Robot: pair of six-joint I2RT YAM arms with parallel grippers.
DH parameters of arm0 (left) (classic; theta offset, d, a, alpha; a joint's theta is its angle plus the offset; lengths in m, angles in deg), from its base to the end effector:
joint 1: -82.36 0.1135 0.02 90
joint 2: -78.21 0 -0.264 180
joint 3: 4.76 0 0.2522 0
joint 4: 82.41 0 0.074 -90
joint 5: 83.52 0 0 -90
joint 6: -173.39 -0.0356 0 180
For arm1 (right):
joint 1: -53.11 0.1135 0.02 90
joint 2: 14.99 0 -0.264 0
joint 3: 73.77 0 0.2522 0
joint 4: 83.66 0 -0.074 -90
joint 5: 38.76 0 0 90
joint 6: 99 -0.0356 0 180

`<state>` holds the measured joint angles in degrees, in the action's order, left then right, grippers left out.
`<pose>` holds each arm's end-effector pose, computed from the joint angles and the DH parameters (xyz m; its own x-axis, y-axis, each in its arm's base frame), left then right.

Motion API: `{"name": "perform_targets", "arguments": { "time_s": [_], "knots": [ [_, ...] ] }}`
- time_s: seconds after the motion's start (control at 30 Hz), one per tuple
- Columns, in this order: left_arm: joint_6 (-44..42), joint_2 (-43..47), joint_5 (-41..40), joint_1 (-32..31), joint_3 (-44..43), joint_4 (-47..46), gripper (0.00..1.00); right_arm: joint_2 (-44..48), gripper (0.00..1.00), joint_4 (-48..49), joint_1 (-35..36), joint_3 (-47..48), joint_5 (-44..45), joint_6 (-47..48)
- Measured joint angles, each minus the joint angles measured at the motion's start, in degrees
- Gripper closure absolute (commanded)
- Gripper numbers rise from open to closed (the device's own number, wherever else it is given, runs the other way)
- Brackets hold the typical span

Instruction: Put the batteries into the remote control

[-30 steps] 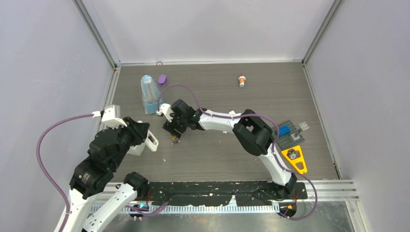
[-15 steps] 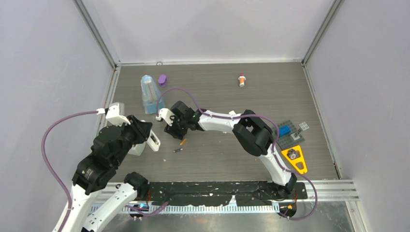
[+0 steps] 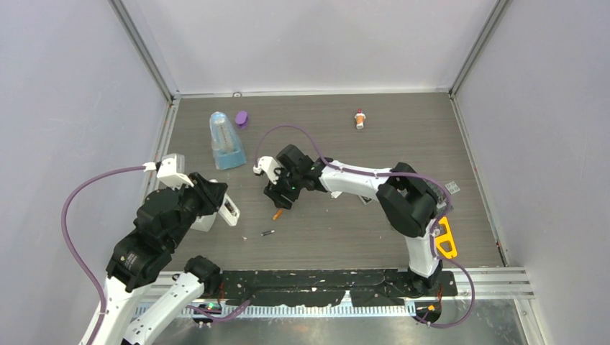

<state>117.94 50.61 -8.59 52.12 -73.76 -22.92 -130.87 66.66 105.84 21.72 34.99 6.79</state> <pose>0.0723 -0.0314 0.3689 -0.3756 -0.4149 -0.8287 0.0725 0.8783 -0.4726 0.2592 0.3570 0.1802 -0.2094 -0.7065 -0.6760 -0.9662 0.2559 0.0318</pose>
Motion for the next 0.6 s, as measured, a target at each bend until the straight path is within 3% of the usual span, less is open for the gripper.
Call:
{"name": "perform_targets", "arguments": {
  "time_s": [0.17, 0.6],
  "knots": [
    [0.0, 0.7, 0.2, 0.0, 0.4, -0.1, 1.00, 3.6, 0.36, -3.6, 0.0, -0.3, -2.4, 4.9],
    [0.0, 0.7, 0.7, 0.0, 0.4, -0.1, 1.00, -0.2, 0.36, -13.4, 3.5, 3.5, -2.4, 17.0]
  ]
}}
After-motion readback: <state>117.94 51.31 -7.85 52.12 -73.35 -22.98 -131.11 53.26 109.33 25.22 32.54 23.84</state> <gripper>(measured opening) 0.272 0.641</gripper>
